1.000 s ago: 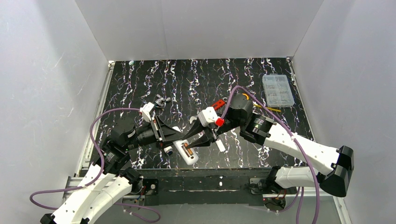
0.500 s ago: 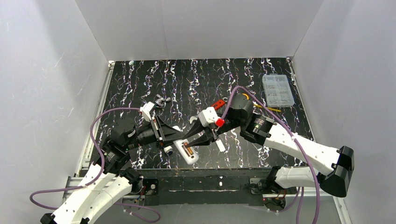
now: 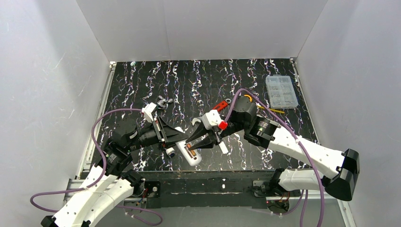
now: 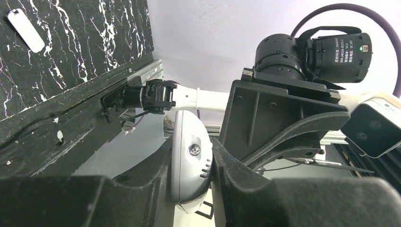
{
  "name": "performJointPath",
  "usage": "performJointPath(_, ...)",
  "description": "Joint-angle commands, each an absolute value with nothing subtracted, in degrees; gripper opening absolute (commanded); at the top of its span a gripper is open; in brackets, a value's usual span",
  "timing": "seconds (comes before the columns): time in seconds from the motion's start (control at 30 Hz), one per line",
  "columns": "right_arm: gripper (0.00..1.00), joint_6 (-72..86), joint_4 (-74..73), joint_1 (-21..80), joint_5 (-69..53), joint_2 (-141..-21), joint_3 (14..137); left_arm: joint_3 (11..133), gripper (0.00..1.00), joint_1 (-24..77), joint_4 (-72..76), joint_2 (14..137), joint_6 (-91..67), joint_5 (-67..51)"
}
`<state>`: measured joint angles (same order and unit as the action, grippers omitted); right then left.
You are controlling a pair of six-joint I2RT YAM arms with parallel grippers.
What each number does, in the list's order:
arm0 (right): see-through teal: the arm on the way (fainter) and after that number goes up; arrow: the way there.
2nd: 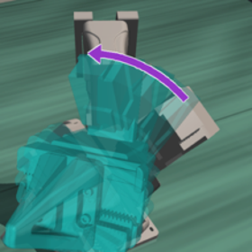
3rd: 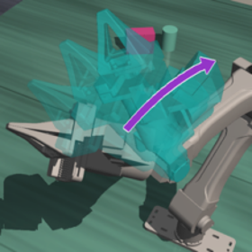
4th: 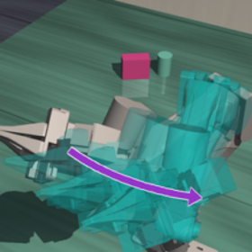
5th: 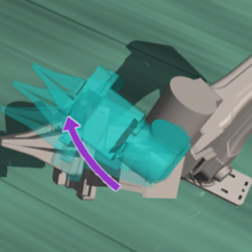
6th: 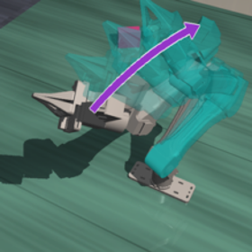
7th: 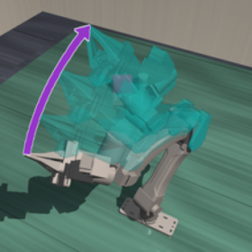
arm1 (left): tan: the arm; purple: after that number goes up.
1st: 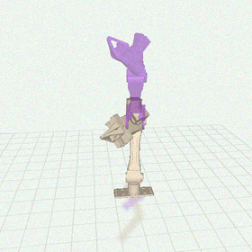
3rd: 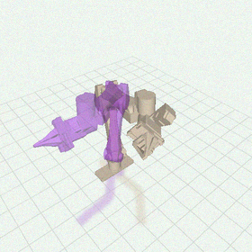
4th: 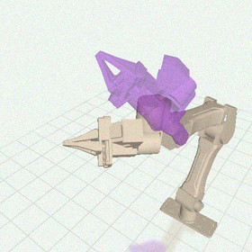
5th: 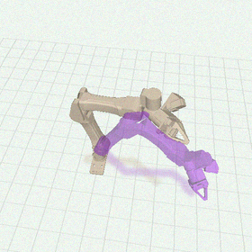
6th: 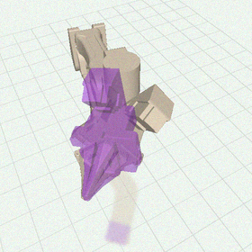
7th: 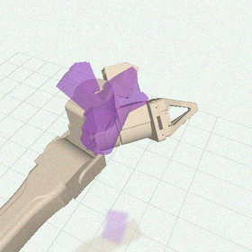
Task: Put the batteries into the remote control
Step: Load the battery into the remote control.
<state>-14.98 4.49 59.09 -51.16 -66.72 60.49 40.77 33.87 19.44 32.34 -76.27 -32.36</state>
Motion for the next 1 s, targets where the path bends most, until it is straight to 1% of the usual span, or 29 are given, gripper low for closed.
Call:
performJointPath(0.0, 0.36, -14.7, 5.8, 58.8, -50.8, -65.1, 59.9, 42.7, 0.0, 33.9, 23.5, 32.0, -76.5, -34.3)
performJointPath(0.4, 0.31, -14.8, 5.0, 58.7, -51.1, -64.8, 59.6, 43.1, 0.0, 33.9, 23.2, 31.9, -76.5, -34.3)
performJointPath(0.47, 0.29, -14.8, 4.4, 58.7, -51.5, -65.1, 59.6, 43.5, 0.0, 33.9, 22.8, 32.0, -76.2, -34.3)
performJointPath(0.63, 0.25, -15.7, 1.1, 58.7, -51.7, -65.7, 59.7, 43.4, 0.0, 33.9, 23.8, 32.0, -76.3, -33.9)
performJointPath(0.77, 0.2, -16.5, -2.2, 58.7, -52.4, -66.5, 60.0, 43.7, 0.0, 33.9, 24.1, 32.2, -75.8, -33.7)
performJointPath(0.97, 0.18, -17.0, -4.8, 58.7, -53.2, -67.0, 60.3, 44.1, 0.0, 33.9, 23.8, 32.0, -75.0, -32.9)
